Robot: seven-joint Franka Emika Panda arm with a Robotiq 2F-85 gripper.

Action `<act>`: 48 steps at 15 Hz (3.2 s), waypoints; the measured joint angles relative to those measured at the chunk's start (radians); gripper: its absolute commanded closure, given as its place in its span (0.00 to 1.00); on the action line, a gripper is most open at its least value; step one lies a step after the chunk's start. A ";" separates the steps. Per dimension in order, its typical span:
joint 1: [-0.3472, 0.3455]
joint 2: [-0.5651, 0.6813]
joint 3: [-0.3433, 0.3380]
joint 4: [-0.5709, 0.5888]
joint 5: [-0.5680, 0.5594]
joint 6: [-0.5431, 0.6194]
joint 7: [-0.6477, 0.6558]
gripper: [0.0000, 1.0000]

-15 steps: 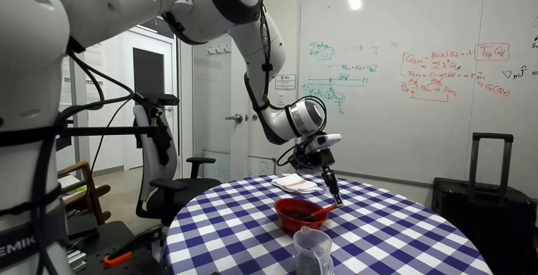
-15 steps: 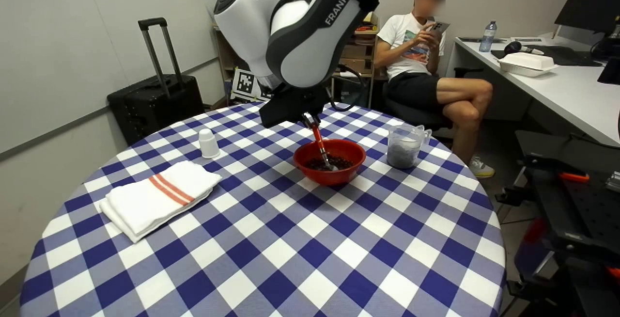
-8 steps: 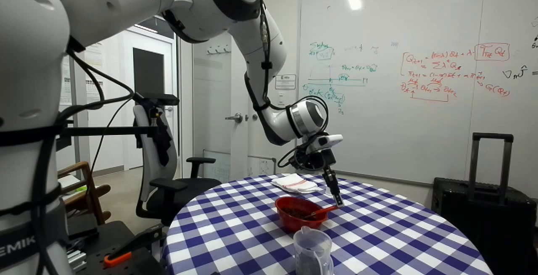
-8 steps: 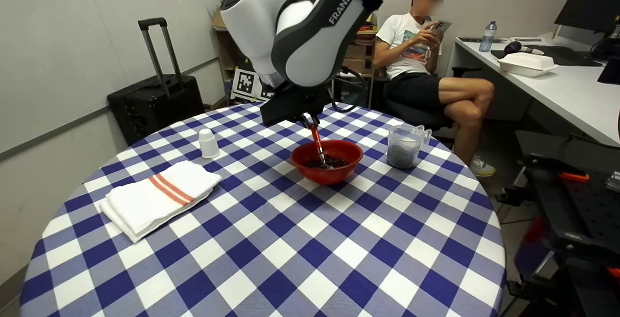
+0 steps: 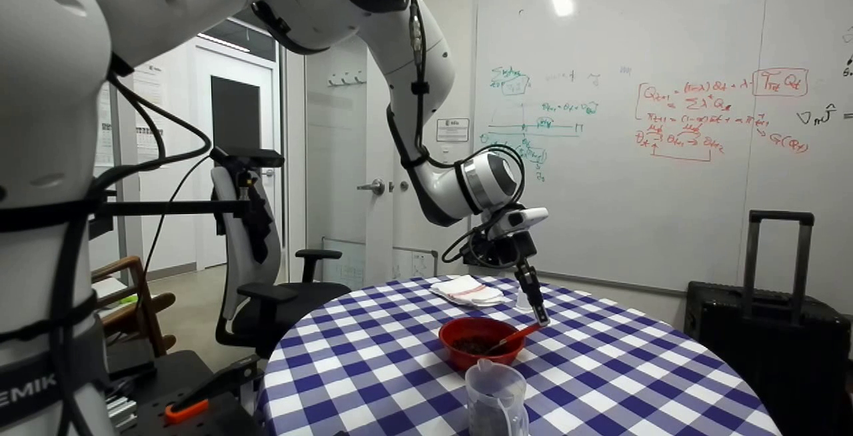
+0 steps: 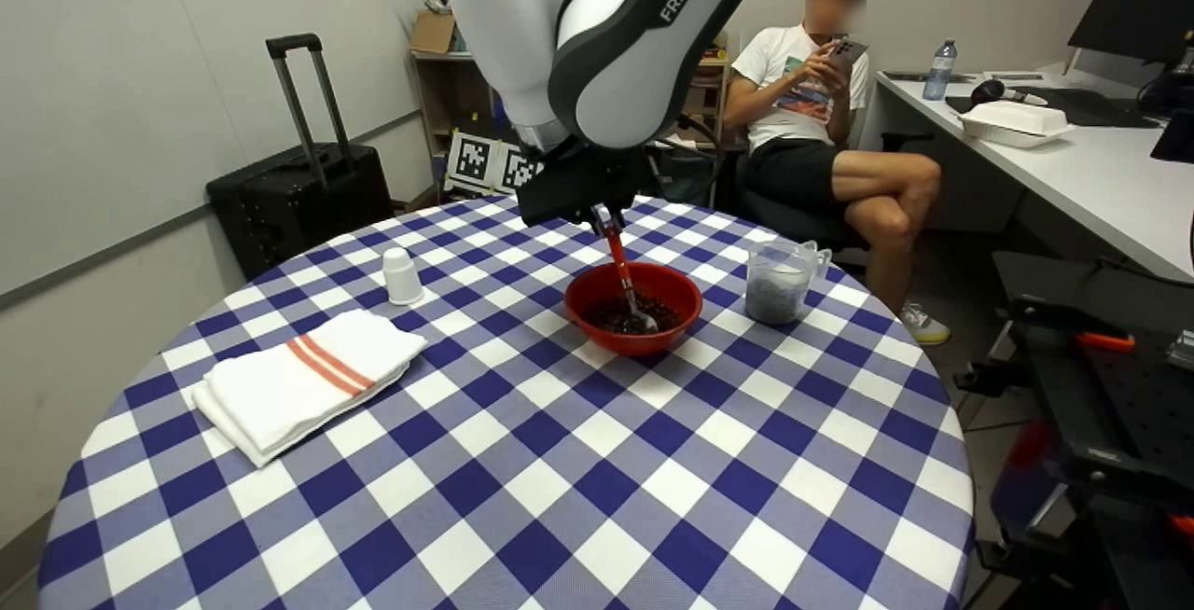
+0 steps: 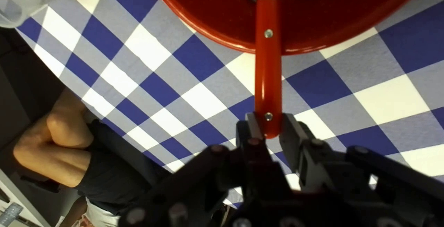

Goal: Use the spoon to scoop up contents from the bowl and put them inside the jug

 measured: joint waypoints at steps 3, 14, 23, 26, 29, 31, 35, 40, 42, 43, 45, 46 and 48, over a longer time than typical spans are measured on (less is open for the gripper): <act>-0.001 -0.020 -0.005 -0.033 0.000 0.030 0.000 0.95; -0.056 -0.056 -0.006 -0.088 0.119 0.130 -0.052 0.95; -0.087 -0.085 -0.008 -0.121 0.203 0.171 -0.095 0.95; -0.093 -0.095 -0.008 -0.131 0.231 0.199 -0.123 0.95; -0.103 -0.107 -0.004 -0.140 0.267 0.225 -0.175 0.95; -0.114 -0.111 0.001 -0.147 0.299 0.244 -0.221 0.95; -0.139 -0.111 0.018 -0.151 0.369 0.257 -0.321 0.95; -0.161 -0.116 0.035 -0.152 0.434 0.256 -0.461 0.95; -0.161 -0.125 0.035 -0.153 0.444 0.254 -0.506 0.95; -0.161 -0.131 0.035 -0.154 0.445 0.254 -0.527 0.95; -0.160 -0.144 0.035 -0.155 0.445 0.252 -0.568 0.95; -0.159 -0.152 0.036 -0.157 0.445 0.252 -0.590 0.95; -0.157 -0.167 0.036 -0.161 0.445 0.244 -0.632 0.95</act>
